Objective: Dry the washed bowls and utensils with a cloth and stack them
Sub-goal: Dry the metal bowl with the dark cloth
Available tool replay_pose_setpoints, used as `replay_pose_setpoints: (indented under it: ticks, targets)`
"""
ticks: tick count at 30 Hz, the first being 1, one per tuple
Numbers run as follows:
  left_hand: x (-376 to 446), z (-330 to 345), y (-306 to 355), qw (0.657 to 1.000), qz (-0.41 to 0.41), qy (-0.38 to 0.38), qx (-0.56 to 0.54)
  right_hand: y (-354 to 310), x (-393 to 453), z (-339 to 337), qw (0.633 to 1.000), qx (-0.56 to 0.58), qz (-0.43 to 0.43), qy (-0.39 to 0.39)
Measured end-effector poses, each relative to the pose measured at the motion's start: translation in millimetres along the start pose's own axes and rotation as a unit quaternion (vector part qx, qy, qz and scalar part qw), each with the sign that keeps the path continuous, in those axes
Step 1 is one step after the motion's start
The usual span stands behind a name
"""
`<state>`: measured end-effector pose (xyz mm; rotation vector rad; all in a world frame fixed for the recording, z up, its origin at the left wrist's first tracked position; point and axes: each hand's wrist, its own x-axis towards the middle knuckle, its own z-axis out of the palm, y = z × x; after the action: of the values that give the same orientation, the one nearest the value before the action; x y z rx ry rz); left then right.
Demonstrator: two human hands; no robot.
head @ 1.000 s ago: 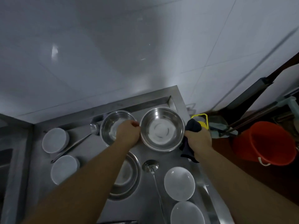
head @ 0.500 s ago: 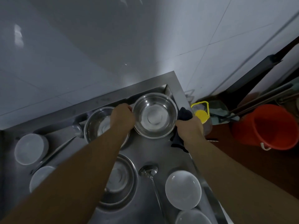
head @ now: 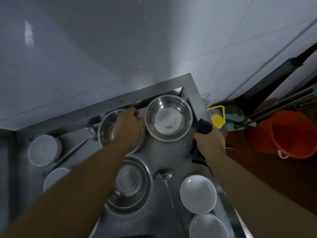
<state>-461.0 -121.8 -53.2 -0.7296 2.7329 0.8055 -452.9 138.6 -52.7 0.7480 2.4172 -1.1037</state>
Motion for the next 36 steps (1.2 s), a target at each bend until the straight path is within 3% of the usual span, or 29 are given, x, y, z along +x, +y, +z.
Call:
replay_pose_setpoints:
  ticks: [7, 10, 13, 16, 21, 26, 29, 32, 36]
  targets:
    - [-49.8, -23.3, -57.1, 0.997, -0.041, -0.012, 0.057, 7.8, -46.2, -8.9, 0.998, -0.046, -0.048, -0.014]
    - [-70.9, -25.0, -87.9, 0.994, -0.1, 0.05, -0.005, 11.8, -63.1, -1.7, 0.997, -0.045, -0.061, -0.011]
    - [-84.9, -21.8, -109.9, 0.977, -0.177, 0.087, -0.077, 13.8, -76.0, 9.3, 0.994, -0.073, -0.057, -0.056]
    - [-88.3, -10.2, -123.9, 0.955, -0.27, 0.027, -0.122, 13.2, -85.9, 16.7, 0.99, -0.094, -0.067, -0.081]
    - [-83.8, 0.1, -127.2, 0.935, -0.291, -0.02, -0.201, 4.3, -104.7, 27.9, 0.984, -0.122, -0.117, -0.058]
    - [-86.8, -8.1, -125.2, 0.889, -0.338, -0.022, -0.307, -1.2, -129.8, 33.1, 0.984, -0.106, -0.13, -0.06]
    - [-76.4, 1.5, -140.0, 0.831, -0.365, -0.036, -0.419, 1.8, -151.2, 33.0, 0.985, -0.091, -0.131, -0.059]
    - [-55.9, 29.0, -157.6, 0.806, -0.351, -0.025, -0.476, 10.8, -167.6, 35.2, 0.988, -0.07, -0.121, -0.067]
    - [-83.8, -1.5, -121.7, 0.785, -0.345, -0.025, -0.514, 18.1, -184.5, 38.5, 0.989, -0.061, -0.11, -0.076]
